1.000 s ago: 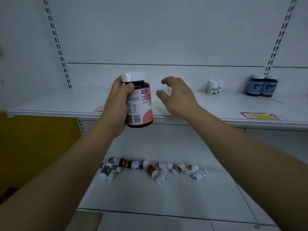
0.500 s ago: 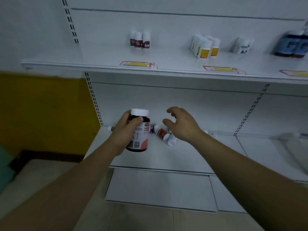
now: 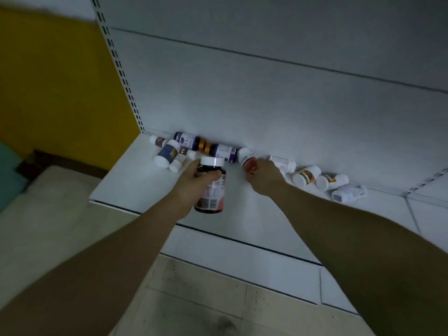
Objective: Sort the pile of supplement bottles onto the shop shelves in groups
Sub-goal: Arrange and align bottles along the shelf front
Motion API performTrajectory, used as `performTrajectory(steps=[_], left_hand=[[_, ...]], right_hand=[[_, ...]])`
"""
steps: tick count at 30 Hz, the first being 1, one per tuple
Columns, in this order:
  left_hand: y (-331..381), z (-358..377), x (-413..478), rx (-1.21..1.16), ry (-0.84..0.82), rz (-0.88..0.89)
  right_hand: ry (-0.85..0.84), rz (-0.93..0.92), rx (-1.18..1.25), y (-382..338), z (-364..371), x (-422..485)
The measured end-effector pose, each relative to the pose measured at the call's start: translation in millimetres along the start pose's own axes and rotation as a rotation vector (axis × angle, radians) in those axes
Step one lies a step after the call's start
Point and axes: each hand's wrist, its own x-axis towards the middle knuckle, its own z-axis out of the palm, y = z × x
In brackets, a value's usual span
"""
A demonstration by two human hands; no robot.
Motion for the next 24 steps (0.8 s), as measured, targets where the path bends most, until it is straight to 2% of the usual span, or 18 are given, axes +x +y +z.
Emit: performTrajectory(steps=[7,9,11,15,17,19,24], left_hand=[[-36,-6,33,-0.05,0.017,-0.057],[-36,-9,34,-0.053,0.038,-0.058],[-28,-11,29,-0.063,0.062,-0.06],[-4,-14,4,-0.141,0.045,-0.07],[7,-13,-13,-0.155,0.01,-0.063],[22,-8,-33,-0.156,-0.036,-0.05],[65,13,-94,-0.176,-0.258,-0.041]], right_hand=[[0.008,0.081,-0.214,1,32,51],[0.015,0.114,-0.153,-5,29,49],[0.002,0.174,0.09,-10,24,40],[-0.061,0.255,0.89,-25,7,-24],[-0.063,0.264,1.194,-32,-2,-68],[-0.027,0.242,1.364,-38,-15,-109],[0.17,0.223,1.507,-39,-58,-200]])
